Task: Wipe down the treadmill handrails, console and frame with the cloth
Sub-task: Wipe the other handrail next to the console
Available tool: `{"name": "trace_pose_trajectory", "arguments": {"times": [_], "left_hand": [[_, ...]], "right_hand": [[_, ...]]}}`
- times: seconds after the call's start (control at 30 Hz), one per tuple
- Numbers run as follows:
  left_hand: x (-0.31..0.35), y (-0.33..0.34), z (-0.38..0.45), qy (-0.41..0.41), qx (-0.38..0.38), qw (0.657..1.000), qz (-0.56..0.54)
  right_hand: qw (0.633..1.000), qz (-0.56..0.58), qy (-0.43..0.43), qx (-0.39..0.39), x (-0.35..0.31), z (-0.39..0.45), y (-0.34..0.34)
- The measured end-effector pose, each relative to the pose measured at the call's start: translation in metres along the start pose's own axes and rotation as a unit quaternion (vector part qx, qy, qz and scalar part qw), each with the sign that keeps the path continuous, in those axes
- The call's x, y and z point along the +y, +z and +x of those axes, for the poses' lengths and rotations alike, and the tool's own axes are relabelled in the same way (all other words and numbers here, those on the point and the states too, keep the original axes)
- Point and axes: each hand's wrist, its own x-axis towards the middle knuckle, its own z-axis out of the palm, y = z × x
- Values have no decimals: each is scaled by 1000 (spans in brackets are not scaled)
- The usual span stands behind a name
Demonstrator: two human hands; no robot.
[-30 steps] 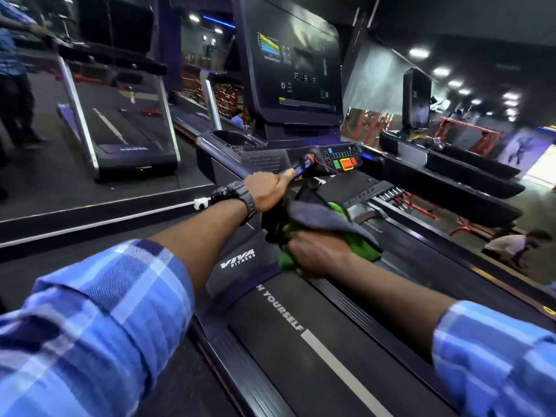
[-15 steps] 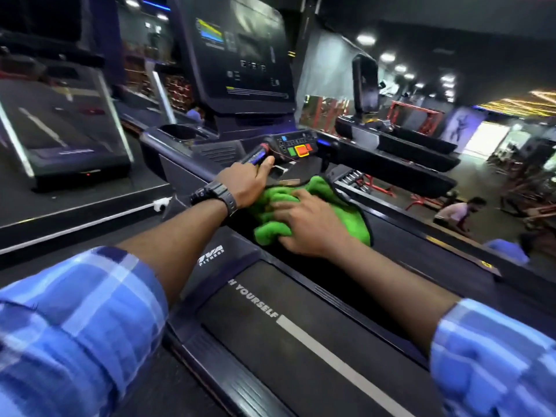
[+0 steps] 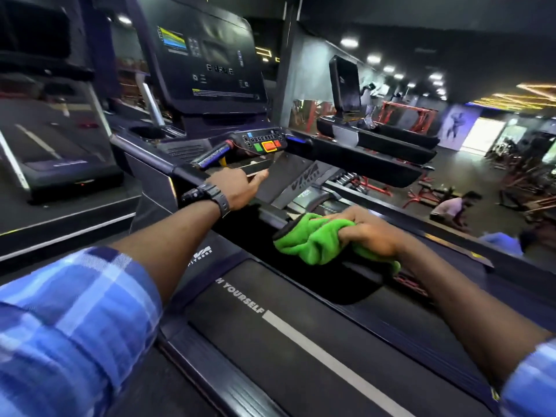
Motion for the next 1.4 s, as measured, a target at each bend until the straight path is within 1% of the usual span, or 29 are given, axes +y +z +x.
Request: {"name": "trace_pose_trajectory", "arguments": {"times": [0.07, 0.1, 0.13, 0.2, 0.27, 0.33, 0.43, 0.47, 0.5, 0.57, 0.6, 0.63, 0.67, 0.7, 0.77, 0.8, 0.87, 0.9, 0.93, 0.97, 1.0, 1.03, 1.13, 1.2, 1.27, 1.33, 1.4], "left_hand": [[25, 0, -9, -20, -20, 999, 33], [35, 2, -13, -30, -29, 998, 46], [47, 4, -18, -41, -36, 997, 59], [67, 7, -28, -70, -45, 994, 73], [80, 6, -36, -93, -50, 992, 73], [91, 3, -41, -113, -52, 989, 76], [103, 3, -48, -129, -67, 983, 109], [106, 4, -49, -134, -70, 981, 121], [110, 4, -49, -139, -75, 979, 126], [113, 1, -43, -146, -77, 979, 118], [110, 1, -39, -154, -76, 979, 109], [106, 0, -33, -169, -65, 978, 99], [99, -1, -25, -181, -49, 978, 93], [92, -2, -18, -191, -32, 977, 84], [77, 0, -8, -206, -18, 975, 83], [68, 3, -5, -214, -14, 973, 90], [56, 8, -1, -219, -12, 969, 112], [51, 10, 0, -221, -6, 968, 120], [47, 13, 3, -223, 2, 967, 120], [43, 14, 6, -226, 4, 967, 116], [40, 16, 9, -229, -2, 967, 111], [37, 14, 12, -236, -10, 966, 106], [24, 15, 19, -247, -26, 962, 111], [24, 15, 22, -260, -21, 960, 105], [26, 17, 31, -279, -7, 954, 108], [26, 14, 31, -294, 15, 949, 109], [25, 17, 46, -330, 17, 934, 133]], "right_hand": [[995, 31, 30, 92, 5, -14, -12], [993, 41, 44, 103, 12, -16, -14], [992, 68, 59, 88, 18, -21, -13], [996, 71, 43, 25, 29, -31, -10], [997, 61, 26, 36, 31, -32, -11], [996, 74, -2, 39, 43, -41, -20], [986, 162, 26, 40, 56, -54, -24], [984, 173, 29, 37, 56, -49, -24], [986, 161, 6, 34, 54, -37, -24], [989, 146, -7, -15, 46, -13, -23], [984, 170, -18, -54, 48, -7, -19], [976, 202, -19, -76, 52, 1, -17], [965, 248, -10, -83, 58, 5, -16], [948, 312, 19, -64, 66, 9, -13], [889, 447, 80, -49, 92, 11, -4], [869, 482, 97, -52, 101, 12, 1], [850, 514, 109, -40, 105, 25, 10], [858, 502, 106, -24, 98, 38, 11], [883, 461, 86, -9, 87, 53, 11], [908, 416, 52, -16, 73, 68, 10], [923, 382, 24, -30, 62, 85, 11], [931, 363, 6, -40, 52, 102, 12], [934, 357, -6, -23, 34, 147, 16], [928, 372, 10, -4, 30, 171, 20], [922, 387, 23, -18, 32, 202, 30], [913, 406, 24, -14, 28, 211, 40], [899, 436, 12, -48, 48, 237, 45]]}}
